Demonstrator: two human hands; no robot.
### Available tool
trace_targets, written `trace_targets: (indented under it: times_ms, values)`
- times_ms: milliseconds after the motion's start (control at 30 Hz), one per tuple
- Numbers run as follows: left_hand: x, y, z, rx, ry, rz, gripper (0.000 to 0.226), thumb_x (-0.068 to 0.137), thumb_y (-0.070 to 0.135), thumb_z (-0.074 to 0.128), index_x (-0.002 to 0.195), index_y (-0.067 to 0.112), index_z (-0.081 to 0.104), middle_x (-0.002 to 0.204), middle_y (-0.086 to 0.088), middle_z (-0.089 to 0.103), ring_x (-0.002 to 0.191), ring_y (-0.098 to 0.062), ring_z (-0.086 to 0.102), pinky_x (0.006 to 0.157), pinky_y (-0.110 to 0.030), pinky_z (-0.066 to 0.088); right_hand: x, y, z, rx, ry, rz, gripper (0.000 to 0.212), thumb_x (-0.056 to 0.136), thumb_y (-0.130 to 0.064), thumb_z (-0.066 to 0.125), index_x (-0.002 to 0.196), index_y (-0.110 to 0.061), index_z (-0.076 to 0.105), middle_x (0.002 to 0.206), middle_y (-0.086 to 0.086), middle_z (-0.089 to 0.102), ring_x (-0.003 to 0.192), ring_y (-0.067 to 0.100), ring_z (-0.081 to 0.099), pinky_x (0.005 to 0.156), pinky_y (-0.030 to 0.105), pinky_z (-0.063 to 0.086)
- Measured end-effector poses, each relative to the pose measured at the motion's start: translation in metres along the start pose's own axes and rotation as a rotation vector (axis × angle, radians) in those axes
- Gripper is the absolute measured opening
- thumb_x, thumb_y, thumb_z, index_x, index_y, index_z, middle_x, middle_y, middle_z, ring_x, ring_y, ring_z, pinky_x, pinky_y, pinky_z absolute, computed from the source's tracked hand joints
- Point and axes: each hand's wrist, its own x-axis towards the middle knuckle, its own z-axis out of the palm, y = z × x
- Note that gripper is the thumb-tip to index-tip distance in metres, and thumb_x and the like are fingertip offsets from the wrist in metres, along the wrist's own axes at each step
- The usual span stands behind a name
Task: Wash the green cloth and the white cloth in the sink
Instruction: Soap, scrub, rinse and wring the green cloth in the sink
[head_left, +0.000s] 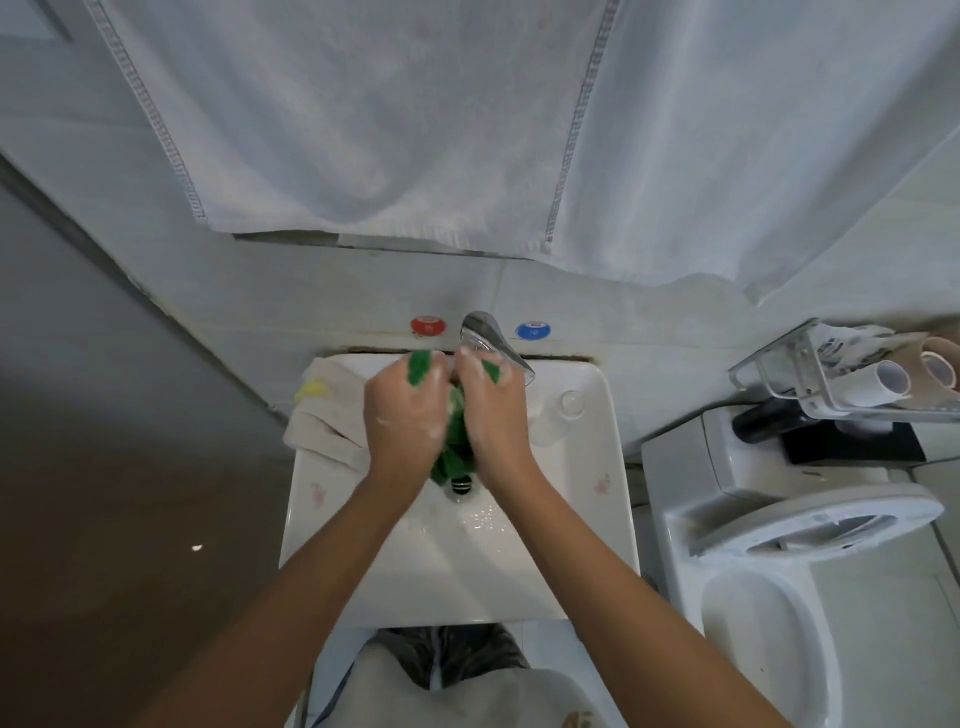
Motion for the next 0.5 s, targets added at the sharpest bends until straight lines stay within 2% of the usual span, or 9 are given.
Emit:
trace_targets:
  times_ms: [100,167,233,367,433,500]
  values:
    - [0.013,-0.002,-0.003,0.010,0.044,-0.046,0.037,0.090,0.018,0.053,0.053,0.017,0.044,0.053,0.002,0.046,0.052,-0.013,0.040,0.060,-0.033,0.038,-0.008,0.008,-0.005,-0.050,-0.080,-0.023,0.033,0.096,-0.013,0.051,0.064,-0.008,0.051,0.058,0.010,0.040,0.056,0.017,0.037,0.057,0.031,0.034]
    - [-0.003,0.000,-0.001,0.004,0.017,0.020,0.038,0.089,0.027,0.053,0.054,0.021,0.044,0.052,0.005,0.045,0.051,-0.013,0.041,0.058,-0.032,0.038,0.003,0.009,-0.007,-0.039,0.003,0.004,0.034,0.097,-0.015,0.051,0.063,-0.009,0.048,0.056,0.008,0.040,0.055,0.017,0.038,0.057,0.031,0.035]
    - [-0.017,0.004,0.000,-0.005,-0.028,0.126,0.036,0.089,0.032,0.054,0.055,0.024,0.045,0.051,0.007,0.048,0.051,-0.014,0.046,0.056,-0.033,0.041,0.004,0.009,-0.006,0.011,0.045,0.031,0.033,0.098,-0.018,0.050,0.066,-0.012,0.051,0.059,0.003,0.048,0.058,0.017,0.046,0.058,0.029,0.041]
    - [0.007,0.000,-0.010,0.011,0.007,0.094,0.042,0.088,0.030,0.056,0.051,0.023,0.039,0.047,0.008,0.041,0.048,-0.013,0.040,0.056,-0.030,0.036,-0.024,0.016,-0.008,-0.078,-0.097,-0.083,0.030,0.092,-0.027,0.055,0.063,-0.017,0.051,0.059,-0.004,0.047,0.058,0.010,0.043,0.058,0.026,0.040]
    - [0.014,-0.002,-0.016,0.010,-0.041,0.102,0.041,0.085,0.037,0.056,0.050,0.023,0.038,0.046,0.008,0.040,0.048,-0.014,0.039,0.055,-0.032,0.036,-0.025,0.020,-0.017,-0.110,-0.124,-0.131,0.026,0.091,-0.028,0.057,0.065,-0.021,0.055,0.060,-0.009,0.051,0.059,0.006,0.047,0.058,0.022,0.041]
    - [0.015,-0.003,-0.020,-0.030,-0.119,0.097,0.042,0.087,0.035,0.060,0.052,0.024,0.040,0.045,0.010,0.042,0.049,-0.013,0.042,0.056,-0.032,0.038,-0.020,0.022,-0.027,-0.083,-0.070,-0.135,0.018,0.090,-0.031,0.057,0.073,-0.025,0.058,0.066,-0.011,0.056,0.064,0.005,0.052,0.060,0.023,0.044]
